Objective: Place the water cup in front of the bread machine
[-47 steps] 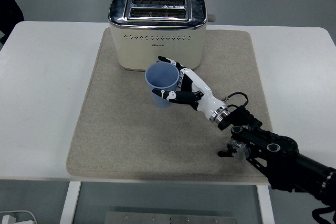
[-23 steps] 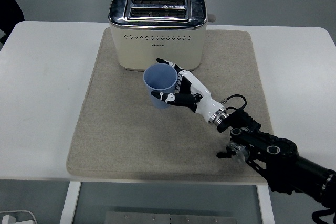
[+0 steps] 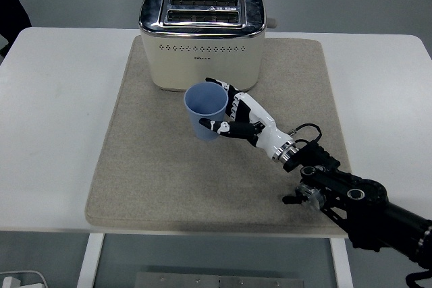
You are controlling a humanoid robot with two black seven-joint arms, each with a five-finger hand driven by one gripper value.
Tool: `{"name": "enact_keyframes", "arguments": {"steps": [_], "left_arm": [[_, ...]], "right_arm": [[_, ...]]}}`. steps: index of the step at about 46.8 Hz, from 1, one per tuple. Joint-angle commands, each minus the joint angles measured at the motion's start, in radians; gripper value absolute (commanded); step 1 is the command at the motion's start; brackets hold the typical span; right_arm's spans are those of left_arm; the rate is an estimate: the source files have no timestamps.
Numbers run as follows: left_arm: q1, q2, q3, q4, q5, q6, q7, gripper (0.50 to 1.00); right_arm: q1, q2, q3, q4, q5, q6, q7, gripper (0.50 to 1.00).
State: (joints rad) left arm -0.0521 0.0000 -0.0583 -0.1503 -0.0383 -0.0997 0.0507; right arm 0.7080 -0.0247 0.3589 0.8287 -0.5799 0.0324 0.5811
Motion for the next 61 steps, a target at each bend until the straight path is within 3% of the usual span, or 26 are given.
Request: {"name": "enact_keyframes", "arguments": {"steps": [1, 38, 61], "left_arm": [[0.0, 0.0, 0.0, 0.0, 0.0, 0.0, 0.0, 1.0], [0.0, 0.0, 0.0, 0.0, 0.001, 0.0, 0.0, 1.0], [0.0, 0.0, 0.0, 0.0, 0.0, 0.0, 0.001, 1.0]], "right_arm": [[-0.004, -0.009, 0.002, 0.0, 0.0, 0.0, -0.001, 0.913], [-0.005, -0.098, 0.003, -0.002, 0.063, 0.038, -0.003, 0.915], [0.011, -0.233, 0.005, -0.003, 0.159, 0.043, -0.001, 0.915]]}}
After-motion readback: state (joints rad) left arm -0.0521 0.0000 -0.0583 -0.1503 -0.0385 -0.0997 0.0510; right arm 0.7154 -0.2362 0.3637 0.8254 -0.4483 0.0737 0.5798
